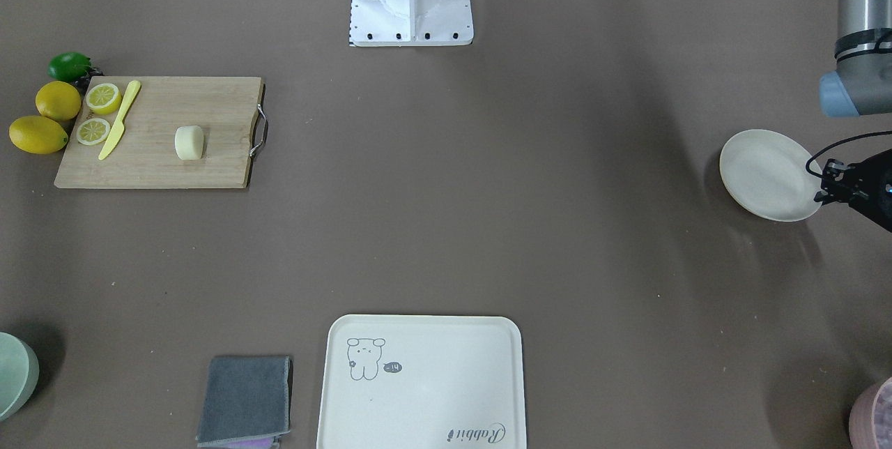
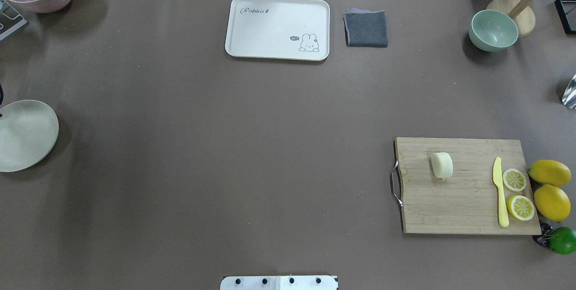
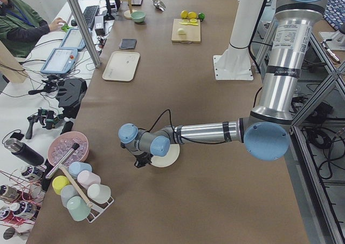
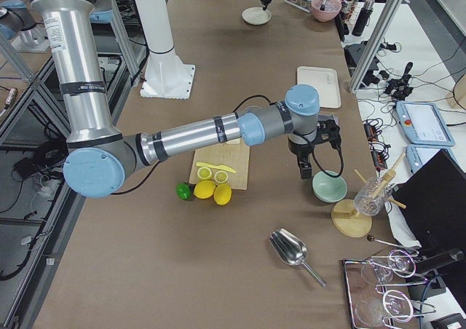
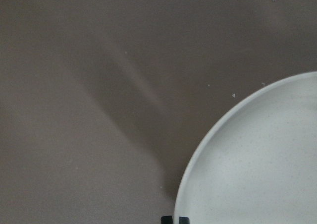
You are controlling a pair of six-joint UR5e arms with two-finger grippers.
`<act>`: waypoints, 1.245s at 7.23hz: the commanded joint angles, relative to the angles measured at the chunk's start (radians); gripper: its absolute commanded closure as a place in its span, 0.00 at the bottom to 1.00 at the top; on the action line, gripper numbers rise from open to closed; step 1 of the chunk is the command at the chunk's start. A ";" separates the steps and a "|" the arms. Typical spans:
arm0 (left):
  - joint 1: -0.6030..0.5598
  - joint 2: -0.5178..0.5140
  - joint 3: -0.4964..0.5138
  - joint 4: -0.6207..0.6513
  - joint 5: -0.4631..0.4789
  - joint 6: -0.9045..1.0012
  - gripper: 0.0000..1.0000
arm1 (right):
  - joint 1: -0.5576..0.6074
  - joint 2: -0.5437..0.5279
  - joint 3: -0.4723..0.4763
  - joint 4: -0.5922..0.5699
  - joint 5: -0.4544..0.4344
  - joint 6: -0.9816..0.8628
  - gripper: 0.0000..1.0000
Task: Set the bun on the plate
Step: 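Grasp the pale green plate rim with the left gripper and lift it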
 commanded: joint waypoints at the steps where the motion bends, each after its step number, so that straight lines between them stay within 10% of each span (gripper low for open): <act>1: -0.027 -0.045 -0.030 0.003 -0.092 -0.093 1.00 | -0.001 -0.002 -0.001 -0.001 0.005 0.001 0.00; 9: 0.113 -0.349 -0.306 -0.015 -0.137 -0.979 1.00 | -0.068 0.011 -0.001 -0.003 0.010 0.001 0.00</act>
